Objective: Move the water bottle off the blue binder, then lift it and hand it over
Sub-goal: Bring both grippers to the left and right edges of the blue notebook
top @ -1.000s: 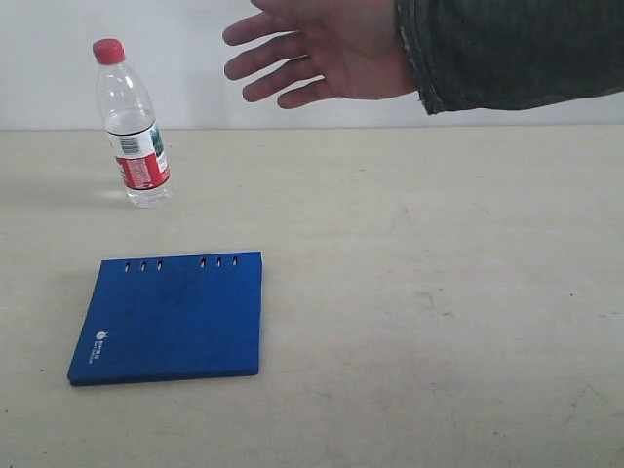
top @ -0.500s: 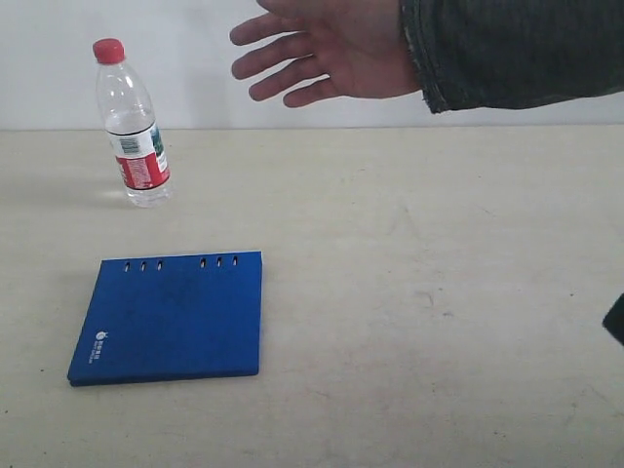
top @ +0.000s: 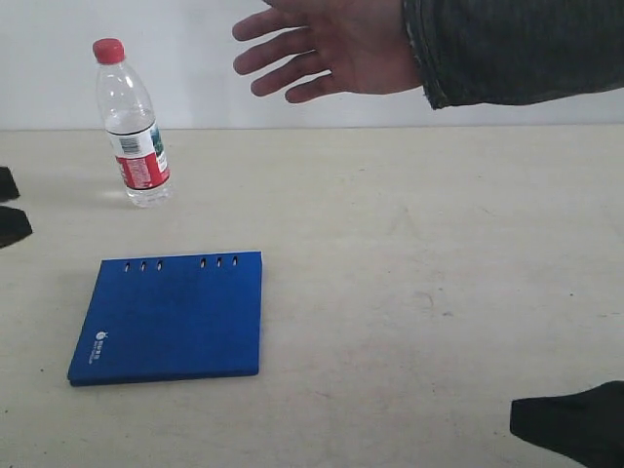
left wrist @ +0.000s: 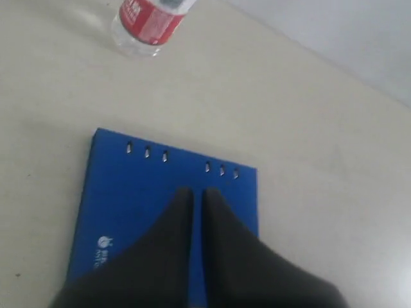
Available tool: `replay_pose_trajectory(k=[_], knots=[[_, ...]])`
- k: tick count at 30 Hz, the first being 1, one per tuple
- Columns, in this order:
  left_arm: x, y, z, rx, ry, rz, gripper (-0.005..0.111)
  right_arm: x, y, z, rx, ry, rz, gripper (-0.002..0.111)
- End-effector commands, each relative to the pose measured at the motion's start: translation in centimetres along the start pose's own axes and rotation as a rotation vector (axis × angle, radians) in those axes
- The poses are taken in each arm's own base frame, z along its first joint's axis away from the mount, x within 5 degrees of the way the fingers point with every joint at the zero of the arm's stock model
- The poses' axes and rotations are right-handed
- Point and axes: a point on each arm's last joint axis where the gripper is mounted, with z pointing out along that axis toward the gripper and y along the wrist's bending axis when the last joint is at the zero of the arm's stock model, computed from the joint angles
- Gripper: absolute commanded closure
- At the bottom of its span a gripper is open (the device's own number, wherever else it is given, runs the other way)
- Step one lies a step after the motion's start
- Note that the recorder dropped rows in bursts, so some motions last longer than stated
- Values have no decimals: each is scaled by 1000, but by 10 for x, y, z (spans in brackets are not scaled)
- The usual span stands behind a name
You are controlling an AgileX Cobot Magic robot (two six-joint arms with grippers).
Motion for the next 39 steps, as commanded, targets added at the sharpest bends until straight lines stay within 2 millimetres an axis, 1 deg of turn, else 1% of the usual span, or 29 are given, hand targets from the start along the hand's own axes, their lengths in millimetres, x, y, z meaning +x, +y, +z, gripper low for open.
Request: replay_pose_trajectory(k=[1,4,5,6,7,8,9,11,13,17,18,19,20,21,22,23,24,26,27,29,32,35,38,39], knots=[[6,13,26,-79,71,96,97,-12,-3,11,-92,2,-5,92],[13,25,49,-140,140,77,77,-24,-5,19,-173,-64,48,69],[16,28,56,-158,167,59,66,-28,-6,22,-185,-92,75,62],[20,32,63,-172,198,28,59,-33,-9,24,-190,-114,99,58],[24,35,69,-186,225,-4,52,-38,-11,26,-189,-119,109,57],[29,38,74,-198,254,-32,47,-42,-13,29,-186,-112,116,58],[31,39,78,-205,275,-49,45,-47,-14,31,-188,-105,117,58],[36,42,86,-211,327,-44,45,-55,-13,37,-198,-81,112,58],[38,42,93,-202,374,-15,45,-65,-10,48,-198,-43,81,58],[31,40,105,-184,394,37,45,-82,1,77,-171,31,-25,58],[25,38,110,-174,383,61,45,-87,9,95,-164,71,-101,58],[21,36,112,-168,376,76,45,-87,12,100,-158,81,-135,58],[16,34,115,-157,366,109,45,-92,17,113,-141,96,-220,58],[14,34,117,-158,359,127,45,-94,17,123,-109,104,-247,58],[13,35,120,-161,353,141,45,-99,15,131,-76,102,-253,58],[14,38,125,-173,359,149,45,-104,13,143,-60,109,-244,58],[15,39,128,-177,367,153,45,-104,10,150,-64,125,-233,58],[19,43,138,-184,399,171,45,-109,8,168,-127,162,-197,58],[22,47,144,-193,422,167,45,-113,6,181,-171,186,-176,58],[24,49,151,-199,436,164,45,-117,7,194,-200,201,-164,58],[25,51,159,-203,450,174,45,-119,5,213,-208,221,-180,58],[27,52,166,-187,480,211,45,-123,1,226,-211,226,-182,58],[35,47,163,-110,584,217,45,-125,-3,234,-213,231,-178,58],[37,41,163,-68,608,191,45,-125,-4,236,-207,231,-177,58]])
